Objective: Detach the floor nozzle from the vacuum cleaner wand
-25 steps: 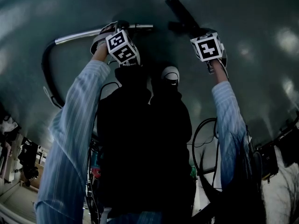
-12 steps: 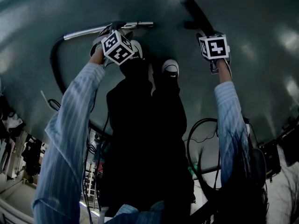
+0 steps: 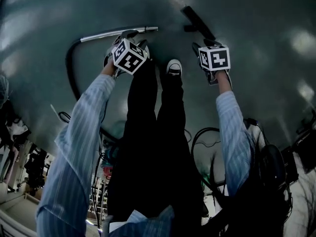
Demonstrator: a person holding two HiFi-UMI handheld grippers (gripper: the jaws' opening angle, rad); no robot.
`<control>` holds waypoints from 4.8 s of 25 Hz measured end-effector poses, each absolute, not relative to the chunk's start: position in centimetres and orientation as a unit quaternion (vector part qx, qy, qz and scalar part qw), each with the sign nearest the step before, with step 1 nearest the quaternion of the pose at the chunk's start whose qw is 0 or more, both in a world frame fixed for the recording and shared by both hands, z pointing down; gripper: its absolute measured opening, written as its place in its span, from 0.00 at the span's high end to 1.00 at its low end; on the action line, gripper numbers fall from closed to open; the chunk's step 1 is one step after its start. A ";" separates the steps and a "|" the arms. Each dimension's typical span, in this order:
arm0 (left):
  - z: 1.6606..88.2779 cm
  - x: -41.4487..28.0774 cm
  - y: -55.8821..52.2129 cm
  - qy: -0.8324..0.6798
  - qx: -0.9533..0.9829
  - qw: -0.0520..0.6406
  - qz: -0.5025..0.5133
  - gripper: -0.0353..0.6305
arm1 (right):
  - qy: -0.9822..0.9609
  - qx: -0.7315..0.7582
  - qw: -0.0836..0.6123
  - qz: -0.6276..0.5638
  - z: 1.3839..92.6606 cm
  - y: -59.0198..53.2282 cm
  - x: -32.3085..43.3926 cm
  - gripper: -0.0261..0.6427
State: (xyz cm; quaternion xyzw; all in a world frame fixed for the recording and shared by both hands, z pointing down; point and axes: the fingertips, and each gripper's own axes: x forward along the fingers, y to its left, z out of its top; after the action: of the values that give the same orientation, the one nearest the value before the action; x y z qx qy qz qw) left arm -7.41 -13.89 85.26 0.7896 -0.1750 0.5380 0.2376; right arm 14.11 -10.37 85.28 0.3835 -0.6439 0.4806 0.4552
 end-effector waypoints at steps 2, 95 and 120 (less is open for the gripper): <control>82.6 -6.6 -13.6 -0.194 0.795 0.239 0.523 0.68 | -0.654 0.387 0.425 0.492 82.5 -10.0 13.4 0.64; 27.5 -10.4 32.9 -0.433 0.842 0.286 0.150 0.94 | -0.777 0.423 0.252 0.393 32.1 35.4 -1.3 0.90; 27.2 -0.2 51.6 -0.576 0.736 0.333 0.131 0.94 | -0.833 0.282 0.289 0.378 31.9 50.9 9.8 0.90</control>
State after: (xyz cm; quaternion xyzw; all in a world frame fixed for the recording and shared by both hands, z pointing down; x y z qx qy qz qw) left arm -0.25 51.64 27.20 0.7355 -0.5756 0.1306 0.3325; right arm 9.78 50.89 31.93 0.2819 -0.8333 0.3776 0.2889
